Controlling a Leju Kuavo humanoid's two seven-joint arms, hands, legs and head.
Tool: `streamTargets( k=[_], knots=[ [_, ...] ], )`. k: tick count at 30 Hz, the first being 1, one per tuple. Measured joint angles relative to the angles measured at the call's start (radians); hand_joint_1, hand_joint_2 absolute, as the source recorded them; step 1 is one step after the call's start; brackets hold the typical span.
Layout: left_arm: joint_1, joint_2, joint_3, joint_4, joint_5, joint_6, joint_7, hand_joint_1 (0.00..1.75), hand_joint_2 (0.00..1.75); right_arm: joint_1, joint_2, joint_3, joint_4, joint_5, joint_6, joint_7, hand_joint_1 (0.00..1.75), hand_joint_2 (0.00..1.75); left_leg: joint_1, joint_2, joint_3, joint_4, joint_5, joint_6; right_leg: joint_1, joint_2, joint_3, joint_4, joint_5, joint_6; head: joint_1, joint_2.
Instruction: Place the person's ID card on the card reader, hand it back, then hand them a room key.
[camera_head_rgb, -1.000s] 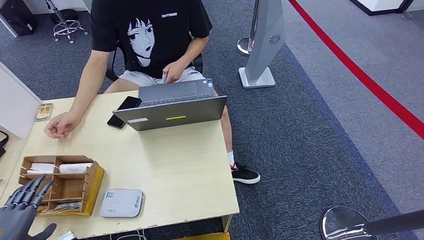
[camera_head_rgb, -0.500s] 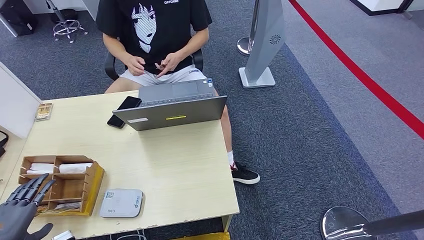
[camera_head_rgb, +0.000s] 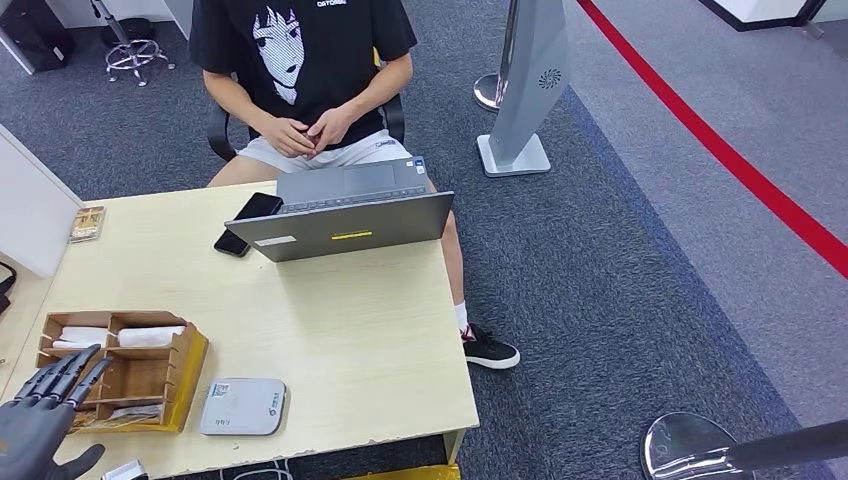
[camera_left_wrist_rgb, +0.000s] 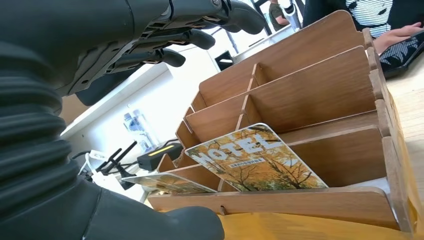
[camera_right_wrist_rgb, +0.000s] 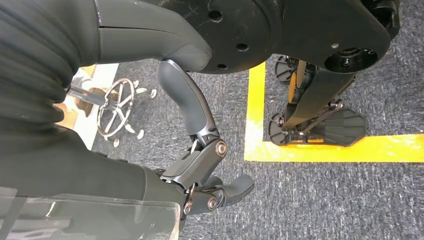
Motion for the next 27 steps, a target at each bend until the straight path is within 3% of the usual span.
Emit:
streamTargets(
  k=[23, 24, 27],
  knots=[
    [-0.02, -0.057, -0.026, 0.018, -0.012, 0.008, 0.003, 0.01, 1.75, 0.0, 0.0, 0.004, 0.0, 0.0, 0.0, 0.0, 0.0, 1.75, 0.0, 0.0, 0.0, 0.0, 0.0, 0.0, 0.0, 0.0, 0.0, 0.0, 0.0, 0.0, 0.0, 0.0],
    [-0.02, -0.058, -0.026, 0.018, -0.012, 0.008, 0.003, 0.22, 1.75, 0.0, 0.0, 0.004, 0.0, 0.0, 0.0, 0.0, 0.0, 1.75, 0.0, 0.0, 0.0, 0.0, 0.0, 0.0, 0.0, 0.0, 0.0, 0.0, 0.0, 0.0, 0.0, 0.0],
    [-0.021, -0.058, -0.026, 0.018, -0.012, 0.008, 0.003, 1.52, 1.75, 0.0, 0.0, 0.004, 0.0, 0.0, 0.0, 0.0, 0.0, 1.75, 0.0, 0.0, 0.0, 0.0, 0.0, 0.0, 0.0, 0.0, 0.0, 0.0, 0.0, 0.0, 0.0, 0.0]
  ],
)
